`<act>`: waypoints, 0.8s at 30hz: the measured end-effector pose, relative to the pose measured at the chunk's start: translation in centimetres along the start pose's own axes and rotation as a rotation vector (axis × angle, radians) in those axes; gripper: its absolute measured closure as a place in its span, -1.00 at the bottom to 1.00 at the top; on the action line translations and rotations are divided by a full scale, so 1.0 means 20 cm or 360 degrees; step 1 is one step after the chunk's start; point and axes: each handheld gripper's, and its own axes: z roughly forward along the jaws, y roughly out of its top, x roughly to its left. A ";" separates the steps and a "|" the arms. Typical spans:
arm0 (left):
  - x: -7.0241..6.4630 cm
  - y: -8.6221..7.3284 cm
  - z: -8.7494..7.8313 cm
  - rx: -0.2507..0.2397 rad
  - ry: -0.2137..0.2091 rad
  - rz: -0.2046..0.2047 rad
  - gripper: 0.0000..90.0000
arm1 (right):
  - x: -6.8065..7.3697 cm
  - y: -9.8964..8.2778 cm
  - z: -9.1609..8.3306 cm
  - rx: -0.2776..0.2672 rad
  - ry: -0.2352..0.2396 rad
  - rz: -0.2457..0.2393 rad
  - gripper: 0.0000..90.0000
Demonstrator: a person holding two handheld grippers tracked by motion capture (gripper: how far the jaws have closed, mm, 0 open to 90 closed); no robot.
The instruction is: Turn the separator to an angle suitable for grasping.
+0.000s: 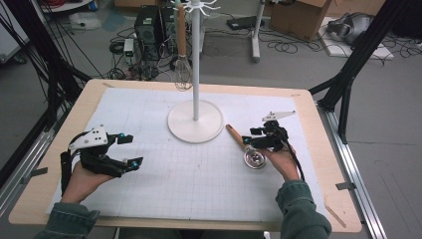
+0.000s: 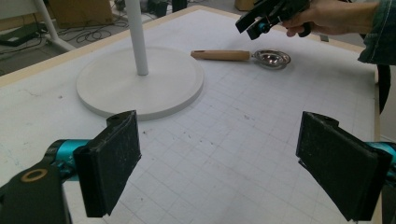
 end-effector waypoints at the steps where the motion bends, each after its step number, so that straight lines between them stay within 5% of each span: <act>1: 0.00 0.00 0.00 -0.0002 0.0002 0.0001 -0.69 | 0.00 0.00 0.01 -0.0001 -0.0011 -0.0002 -0.09; 12: -0.01 0.00 0.00 -0.0003 -0.0005 0.0011 -0.69 | 0.01 -0.02 0.05 0.0051 -0.0029 -0.0004 -0.04; 24: -0.02 0.01 -0.01 -0.0006 -0.0003 0.0017 -0.69 | 0.05 -0.02 0.00 0.0051 -0.0030 0.0005 -0.09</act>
